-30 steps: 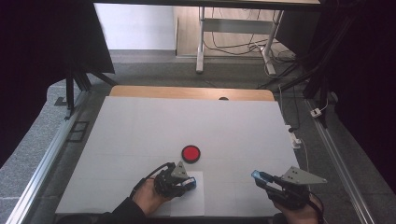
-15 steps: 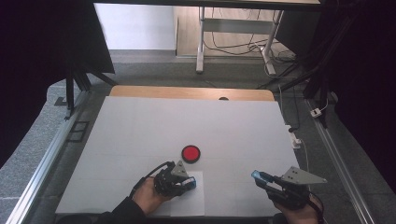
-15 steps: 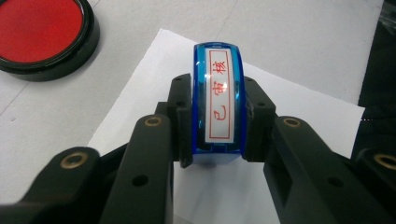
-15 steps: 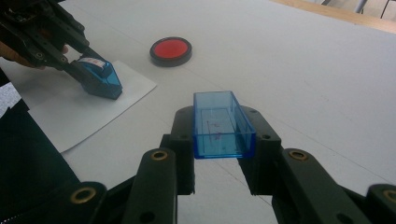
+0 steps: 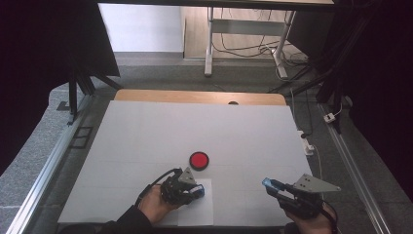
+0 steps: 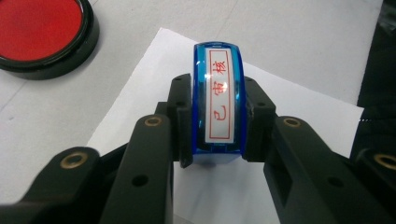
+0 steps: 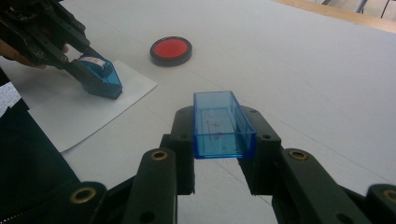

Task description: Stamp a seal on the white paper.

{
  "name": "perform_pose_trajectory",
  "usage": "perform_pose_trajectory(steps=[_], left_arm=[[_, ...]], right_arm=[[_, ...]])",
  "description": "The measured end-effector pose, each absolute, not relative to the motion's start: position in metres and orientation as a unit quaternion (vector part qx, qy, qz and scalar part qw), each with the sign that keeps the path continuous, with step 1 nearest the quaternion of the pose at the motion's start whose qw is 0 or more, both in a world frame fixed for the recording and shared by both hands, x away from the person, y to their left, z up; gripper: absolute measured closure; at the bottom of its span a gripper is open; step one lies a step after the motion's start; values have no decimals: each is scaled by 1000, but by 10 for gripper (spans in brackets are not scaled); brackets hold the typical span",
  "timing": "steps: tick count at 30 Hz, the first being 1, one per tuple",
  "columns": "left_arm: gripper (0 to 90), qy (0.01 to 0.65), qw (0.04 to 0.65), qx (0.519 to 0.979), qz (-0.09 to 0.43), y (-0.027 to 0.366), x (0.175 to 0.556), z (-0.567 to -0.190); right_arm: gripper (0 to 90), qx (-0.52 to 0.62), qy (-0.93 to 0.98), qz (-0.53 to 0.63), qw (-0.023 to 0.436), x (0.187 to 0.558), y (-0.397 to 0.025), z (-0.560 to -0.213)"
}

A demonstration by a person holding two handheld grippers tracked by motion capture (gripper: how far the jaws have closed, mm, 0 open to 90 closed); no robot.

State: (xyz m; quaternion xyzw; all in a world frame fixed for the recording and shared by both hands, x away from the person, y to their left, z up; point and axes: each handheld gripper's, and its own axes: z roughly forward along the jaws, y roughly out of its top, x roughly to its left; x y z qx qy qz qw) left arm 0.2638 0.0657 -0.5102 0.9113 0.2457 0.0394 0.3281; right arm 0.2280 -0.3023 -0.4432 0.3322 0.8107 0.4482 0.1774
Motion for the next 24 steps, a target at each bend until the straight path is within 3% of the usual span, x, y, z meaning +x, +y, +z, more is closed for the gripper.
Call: perform_pose_trajectory(steps=[24], left_arm=[[694,258,338,905,19,69,269,-510]], right_arm=[[687,334,809,450,179,228,-303,-443]])
